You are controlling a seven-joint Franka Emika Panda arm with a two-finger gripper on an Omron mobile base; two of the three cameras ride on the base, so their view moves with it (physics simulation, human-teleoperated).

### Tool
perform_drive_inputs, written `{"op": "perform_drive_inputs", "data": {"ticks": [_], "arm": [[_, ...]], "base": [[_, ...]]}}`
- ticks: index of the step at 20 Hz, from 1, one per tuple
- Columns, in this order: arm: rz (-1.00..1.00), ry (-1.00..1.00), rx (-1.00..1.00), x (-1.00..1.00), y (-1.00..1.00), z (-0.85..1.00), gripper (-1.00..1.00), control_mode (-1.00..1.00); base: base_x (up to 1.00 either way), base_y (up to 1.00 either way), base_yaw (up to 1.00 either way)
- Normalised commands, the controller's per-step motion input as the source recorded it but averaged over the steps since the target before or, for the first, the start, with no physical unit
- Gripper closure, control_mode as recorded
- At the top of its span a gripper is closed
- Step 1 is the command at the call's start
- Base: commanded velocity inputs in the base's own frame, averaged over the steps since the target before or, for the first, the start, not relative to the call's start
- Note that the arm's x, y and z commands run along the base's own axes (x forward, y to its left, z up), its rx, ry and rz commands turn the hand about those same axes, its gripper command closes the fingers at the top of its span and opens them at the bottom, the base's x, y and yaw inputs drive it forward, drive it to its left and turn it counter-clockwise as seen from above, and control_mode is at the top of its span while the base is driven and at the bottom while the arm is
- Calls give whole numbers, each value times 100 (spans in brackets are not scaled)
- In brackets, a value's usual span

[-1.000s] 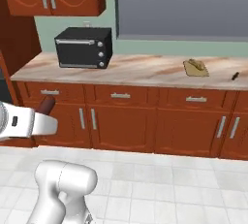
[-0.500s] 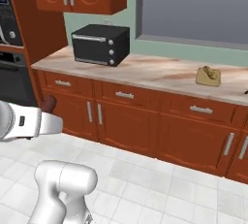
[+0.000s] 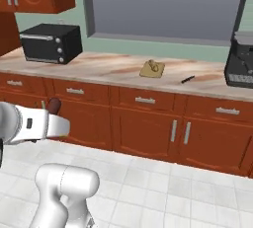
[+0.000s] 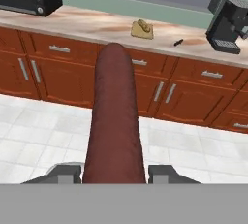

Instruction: Retrieve the sausage and cheese from the fridge and place them on the cutting board on the counter.

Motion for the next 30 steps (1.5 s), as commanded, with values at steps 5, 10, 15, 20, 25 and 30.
{"op": "perform_drive_inputs", "data": {"ticks": [5, 10, 15, 20, 25, 30], "arm": [[0, 0, 0, 0, 0, 0, 100, 100], [0, 0, 0, 0, 0, 0, 100, 100], [0, 0, 0, 0, 0, 0, 100, 100], [0, 0, 0, 0, 0, 0, 100, 100], [0, 0, 0, 0, 0, 0, 100, 100], [0, 0, 0, 0, 0, 0, 100, 100]], "base": [[94, -8, -26], [100, 15, -3], [100, -2, 0], [100, -8, -1], [86, -20, -3], [82, -18, -3]]}}
